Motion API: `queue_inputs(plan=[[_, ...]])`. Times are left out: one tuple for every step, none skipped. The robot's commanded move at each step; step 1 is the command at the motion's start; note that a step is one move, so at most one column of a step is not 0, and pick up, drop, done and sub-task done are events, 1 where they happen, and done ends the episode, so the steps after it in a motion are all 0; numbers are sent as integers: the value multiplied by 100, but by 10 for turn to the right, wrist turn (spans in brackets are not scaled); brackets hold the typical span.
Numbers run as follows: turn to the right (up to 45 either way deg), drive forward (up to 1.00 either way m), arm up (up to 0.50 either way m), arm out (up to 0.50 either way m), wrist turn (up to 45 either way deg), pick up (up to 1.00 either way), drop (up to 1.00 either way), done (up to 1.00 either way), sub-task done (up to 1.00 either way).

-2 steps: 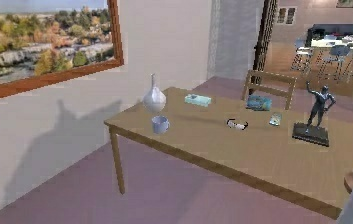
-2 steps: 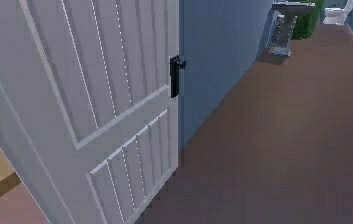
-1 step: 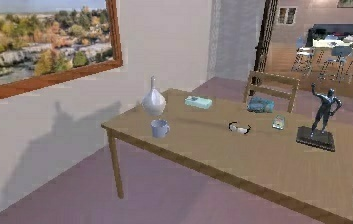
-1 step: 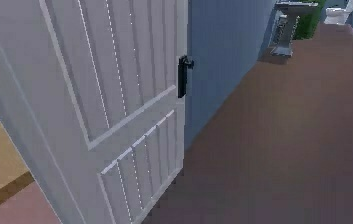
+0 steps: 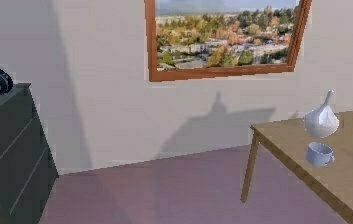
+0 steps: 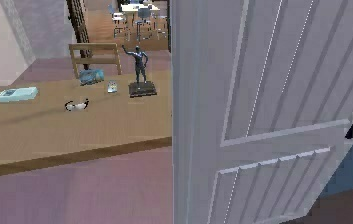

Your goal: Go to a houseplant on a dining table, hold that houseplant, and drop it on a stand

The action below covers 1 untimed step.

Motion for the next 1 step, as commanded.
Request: queue_inputs(plan=[[-30, 0, 0, 0, 0, 0, 0, 0, 0]])
